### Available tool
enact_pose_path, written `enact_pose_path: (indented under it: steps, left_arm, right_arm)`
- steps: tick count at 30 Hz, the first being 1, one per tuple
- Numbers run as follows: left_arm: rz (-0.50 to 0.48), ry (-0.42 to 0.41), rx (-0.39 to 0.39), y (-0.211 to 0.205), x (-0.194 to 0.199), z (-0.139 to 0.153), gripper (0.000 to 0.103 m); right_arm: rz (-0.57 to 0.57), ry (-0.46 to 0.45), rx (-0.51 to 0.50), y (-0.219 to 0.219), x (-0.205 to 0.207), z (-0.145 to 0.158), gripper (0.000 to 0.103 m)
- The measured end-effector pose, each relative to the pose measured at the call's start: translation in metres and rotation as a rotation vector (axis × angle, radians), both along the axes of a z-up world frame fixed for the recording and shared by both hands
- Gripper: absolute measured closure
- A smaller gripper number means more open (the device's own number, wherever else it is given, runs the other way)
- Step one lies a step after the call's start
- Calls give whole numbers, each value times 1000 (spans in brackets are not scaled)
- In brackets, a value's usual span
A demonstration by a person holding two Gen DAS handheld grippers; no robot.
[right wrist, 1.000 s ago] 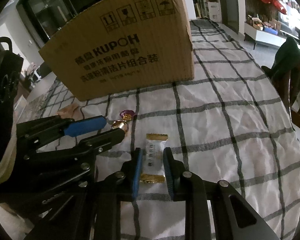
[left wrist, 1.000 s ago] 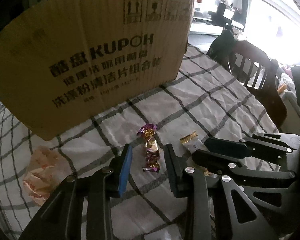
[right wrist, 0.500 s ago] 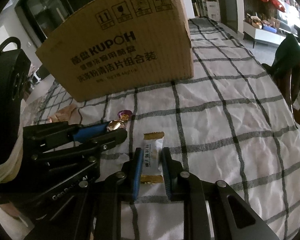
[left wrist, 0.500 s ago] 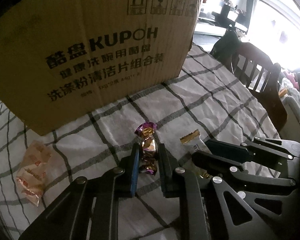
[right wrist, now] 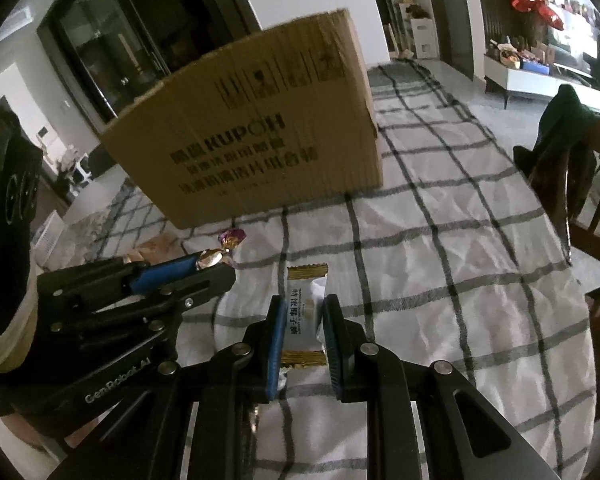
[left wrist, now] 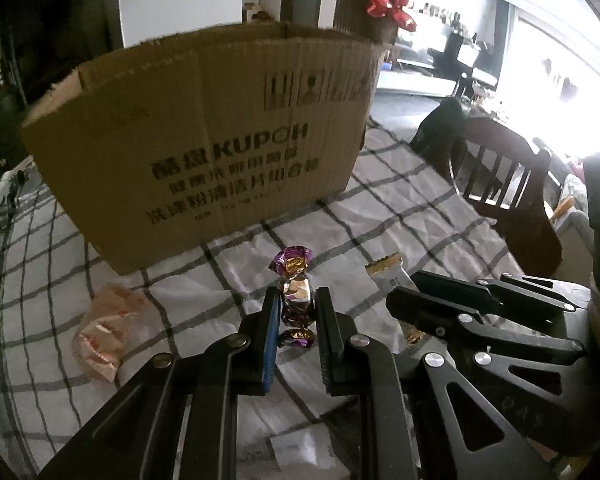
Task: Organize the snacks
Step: 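Grasp the purple foil candy with the left tool while the right tool grasps the white-wrapped bar, then carry the purple candy and white bar over the cardboard box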
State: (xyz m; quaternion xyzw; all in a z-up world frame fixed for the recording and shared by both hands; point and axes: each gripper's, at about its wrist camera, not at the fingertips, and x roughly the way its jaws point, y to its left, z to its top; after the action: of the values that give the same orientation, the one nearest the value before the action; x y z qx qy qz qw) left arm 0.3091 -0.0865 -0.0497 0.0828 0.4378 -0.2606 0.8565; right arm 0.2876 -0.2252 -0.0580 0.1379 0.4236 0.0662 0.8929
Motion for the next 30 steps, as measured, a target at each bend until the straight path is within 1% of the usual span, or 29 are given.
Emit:
enact_pose_path:
  steps: [9,18,25,30]
  left_arm:
    - [27,-78,-33,10,-17,37,85]
    - [45,-177,-70,17,-26,85,85]
    - [66,-260,-99,21,-28,117,85]
    - [88,-310,-109,25,-18,136,85]
  right_arm:
    - [3,-82,-4,0,-11,32,82]
    - [5,-187,0,0,-17,74,82]
    - [9,-275,-1,0,-15,107,82]
    - [9,-327,-7,1,-7,127,82]
